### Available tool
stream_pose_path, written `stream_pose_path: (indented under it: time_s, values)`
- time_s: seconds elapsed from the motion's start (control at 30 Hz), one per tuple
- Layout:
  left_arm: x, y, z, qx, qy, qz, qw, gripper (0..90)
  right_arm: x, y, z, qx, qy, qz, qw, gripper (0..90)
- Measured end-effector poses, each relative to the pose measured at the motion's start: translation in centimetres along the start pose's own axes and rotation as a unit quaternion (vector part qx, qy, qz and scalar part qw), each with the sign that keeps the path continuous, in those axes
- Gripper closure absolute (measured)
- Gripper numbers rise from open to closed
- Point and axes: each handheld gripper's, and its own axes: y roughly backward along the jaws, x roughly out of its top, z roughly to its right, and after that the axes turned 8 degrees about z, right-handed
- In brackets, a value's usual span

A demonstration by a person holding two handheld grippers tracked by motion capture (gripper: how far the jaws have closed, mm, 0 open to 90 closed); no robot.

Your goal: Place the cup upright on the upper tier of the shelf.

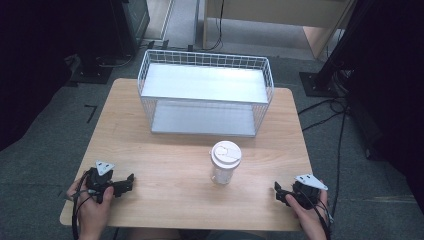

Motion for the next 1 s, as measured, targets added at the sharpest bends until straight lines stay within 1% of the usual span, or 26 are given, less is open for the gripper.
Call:
stream_pose_path:
  time_s: [0.1,0.13,0.17,0.23,0.3,0.33,0.4,0.43,0.5,0.53,0.7,0.77,0.83,0.9,1.0]
  values:
    - [0.0,0.0,0.0,0.000,0.000,0.000,1.0000,0.0,0.3,0.1,-0.8,0.009,0.003,0.008,0.9999,7.9]
    - [0.0,0.0,0.0,0.000,-0.001,0.000,1.0000,0.0,0.4,0.1,-1.1,0.009,0.006,0.009,0.9999,7.9]
    - [0.0,0.0,0.0,-0.001,-0.002,-0.001,1.0000,0.0,0.6,0.2,-1.7,0.007,0.013,0.017,0.9998,7.9]
    - [0.0,0.0,0.0,-0.002,-0.002,-0.001,1.0000,0.0,0.7,0.2,-2.0,0.008,0.016,0.020,0.9997,7.9]
    - [0.0,0.0,0.0,-0.002,-0.002,-0.001,1.0000,0.0,1.0,0.1,-2.8,0.012,0.019,0.027,0.9994,7.9]
    - [0.0,0.0,0.0,-0.002,-0.002,-0.001,1.0000,0.0,1.0,0.1,-2.8,0.012,0.019,0.027,0.9994,7.9]
    - [0.0,0.0,0.0,-0.002,-0.002,-0.001,1.0000,0.0,1.2,0.1,-3.6,0.019,0.026,0.030,0.9990,7.9]
    - [0.0,0.0,0.0,-0.002,-0.003,-0.001,1.0000,0.0,1.2,0.1,-3.6,0.019,0.026,0.030,0.9990,7.9]
    - [0.0,0.0,0.0,-0.002,-0.002,-0.001,1.0000,0.0,1.2,0.0,-4.1,0.024,0.029,0.030,0.9989,7.9]
    - [0.0,0.0,0.0,-0.002,-0.002,-0.001,1.0000,0.0,1.3,0.0,-4.6,0.029,0.032,0.031,0.9986,7.9]
    - [0.0,0.0,0.0,-0.002,-0.003,-0.001,1.0000,0.0,1.4,-0.1,-5.8,0.039,0.044,0.035,0.9976,7.9]
    - [0.0,0.0,0.0,-0.002,-0.003,-0.001,1.0000,0.0,1.4,-0.1,-6.1,0.041,0.045,0.036,0.9975,8.0]
    - [0.0,0.0,0.0,-0.002,-0.003,-0.001,1.0000,0.0,1.5,-0.2,-6.9,0.052,0.051,0.037,0.9967,8.0]
    - [0.0,0.0,0.0,-0.002,-0.003,-0.001,1.0000,0.0,1.6,-0.3,-7.1,0.055,0.054,0.037,0.9963,8.0]
    - [0.0,0.0,0.0,-0.002,-0.003,-0.001,1.0000,0.0,1.9,-0.4,-8.2,0.066,0.060,0.041,0.9952,8.0]
